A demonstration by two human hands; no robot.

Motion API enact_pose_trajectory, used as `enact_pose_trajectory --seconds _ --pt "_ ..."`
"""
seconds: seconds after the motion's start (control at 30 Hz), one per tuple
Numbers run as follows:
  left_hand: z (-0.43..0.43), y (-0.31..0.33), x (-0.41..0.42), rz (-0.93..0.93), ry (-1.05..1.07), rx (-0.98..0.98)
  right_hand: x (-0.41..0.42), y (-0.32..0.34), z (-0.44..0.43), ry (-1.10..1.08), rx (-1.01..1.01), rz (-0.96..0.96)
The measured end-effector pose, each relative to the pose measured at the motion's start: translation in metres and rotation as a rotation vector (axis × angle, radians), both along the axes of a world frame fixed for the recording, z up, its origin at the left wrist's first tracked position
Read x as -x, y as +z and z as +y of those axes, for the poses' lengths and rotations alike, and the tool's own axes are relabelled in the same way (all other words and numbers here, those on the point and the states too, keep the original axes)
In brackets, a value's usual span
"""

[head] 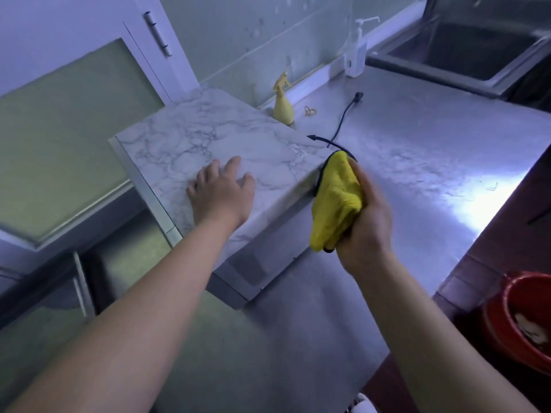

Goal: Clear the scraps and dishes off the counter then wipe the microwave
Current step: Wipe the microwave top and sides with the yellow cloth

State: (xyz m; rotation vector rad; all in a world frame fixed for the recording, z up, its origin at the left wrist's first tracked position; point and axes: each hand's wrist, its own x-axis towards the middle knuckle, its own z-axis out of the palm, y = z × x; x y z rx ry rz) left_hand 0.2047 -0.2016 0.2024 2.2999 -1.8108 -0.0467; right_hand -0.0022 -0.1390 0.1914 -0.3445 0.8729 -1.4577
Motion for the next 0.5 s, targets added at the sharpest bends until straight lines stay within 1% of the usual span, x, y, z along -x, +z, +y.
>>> enact_pose_trajectory --seconds 0.07,0.1,0.17,0.27,0.37,0.43,0.5 --pt "0.000 0.001 -0.001 0.005 -0.004 -0.001 -0.034 -0.002 -0.002 -0.063 0.029 0.292" --pt "0.000 0.001 -0.001 0.007 -0.004 -0.002 -0.048 -0.006 -0.002 -0.073 0.051 0.376" --pt "-0.001 0.000 -0.001 0.007 -0.003 -0.002 -0.067 -0.016 -0.002 -0.123 0.083 0.430" --pt "-0.001 -0.001 -0.001 0.006 -0.001 0.001 -0.078 -0.035 -0.006 -0.209 0.118 0.378" --pt "0.000 -0.002 -0.001 -0.002 -0.006 0.000 -0.079 -0.049 -0.007 -0.274 0.157 0.472" --pt "0.001 -0.002 0.000 -0.001 -0.004 0.001 -0.075 -0.056 -0.010 -0.339 0.144 0.581" --pt "0.001 -0.002 0.000 0.000 -0.001 0.000 -0.073 -0.059 -0.015 -0.374 0.125 0.803"
